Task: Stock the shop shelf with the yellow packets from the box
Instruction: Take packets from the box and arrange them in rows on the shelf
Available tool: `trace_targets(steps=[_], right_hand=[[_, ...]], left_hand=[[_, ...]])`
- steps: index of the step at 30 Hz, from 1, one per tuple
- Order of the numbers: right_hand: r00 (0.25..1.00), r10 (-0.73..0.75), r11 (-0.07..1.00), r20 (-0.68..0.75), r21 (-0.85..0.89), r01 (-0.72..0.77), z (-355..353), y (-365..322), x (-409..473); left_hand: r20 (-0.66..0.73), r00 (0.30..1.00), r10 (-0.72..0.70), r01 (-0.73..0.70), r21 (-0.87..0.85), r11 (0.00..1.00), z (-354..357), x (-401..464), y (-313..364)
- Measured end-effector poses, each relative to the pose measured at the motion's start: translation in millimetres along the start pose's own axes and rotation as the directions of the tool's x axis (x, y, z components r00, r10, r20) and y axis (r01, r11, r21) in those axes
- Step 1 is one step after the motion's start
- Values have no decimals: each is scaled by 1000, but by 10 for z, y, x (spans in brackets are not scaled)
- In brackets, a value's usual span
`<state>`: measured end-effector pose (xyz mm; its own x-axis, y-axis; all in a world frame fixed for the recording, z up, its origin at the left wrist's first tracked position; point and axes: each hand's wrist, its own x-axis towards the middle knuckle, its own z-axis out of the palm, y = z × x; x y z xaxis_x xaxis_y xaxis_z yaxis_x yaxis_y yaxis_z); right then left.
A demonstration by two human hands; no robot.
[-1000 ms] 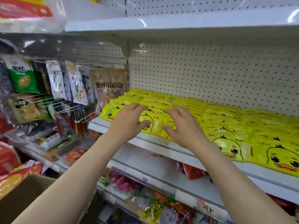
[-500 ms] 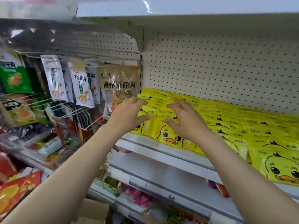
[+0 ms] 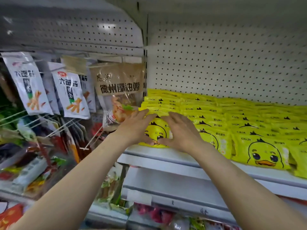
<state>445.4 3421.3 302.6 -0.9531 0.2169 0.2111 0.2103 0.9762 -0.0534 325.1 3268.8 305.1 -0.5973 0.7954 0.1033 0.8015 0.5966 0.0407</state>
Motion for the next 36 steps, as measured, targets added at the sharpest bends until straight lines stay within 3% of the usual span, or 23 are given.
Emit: trace_targets(steps=[10, 15, 25, 28, 32, 36], right_hand=[[994, 78, 994, -75, -75, -84, 98, 5, 311], [990, 108, 985, -89, -125, -119, 146, 21, 461], [977, 183, 955, -112, -217, -204, 196, 142, 916], [975, 191, 956, -113, -204, -211, 186, 146, 925], [982, 189, 961, -13, -203, -188, 120, 198, 829], [975, 218, 957, 33, -204, -207, 72, 241, 791]], left_hand=[[-123, 986, 116, -107, 79, 991, 46, 375, -123], [-116, 987, 111, -100, 99, 990, 70, 547, -205], [-229, 968, 100, -40, 254, 967, 107, 935, -74], [-211, 973, 98, -45, 243, 969, 98, 971, -86], [-170, 975, 144, -110, 195, 975, 84, 930, -170], [-66, 983, 173, -164, 127, 978, 34, 927, -259]])
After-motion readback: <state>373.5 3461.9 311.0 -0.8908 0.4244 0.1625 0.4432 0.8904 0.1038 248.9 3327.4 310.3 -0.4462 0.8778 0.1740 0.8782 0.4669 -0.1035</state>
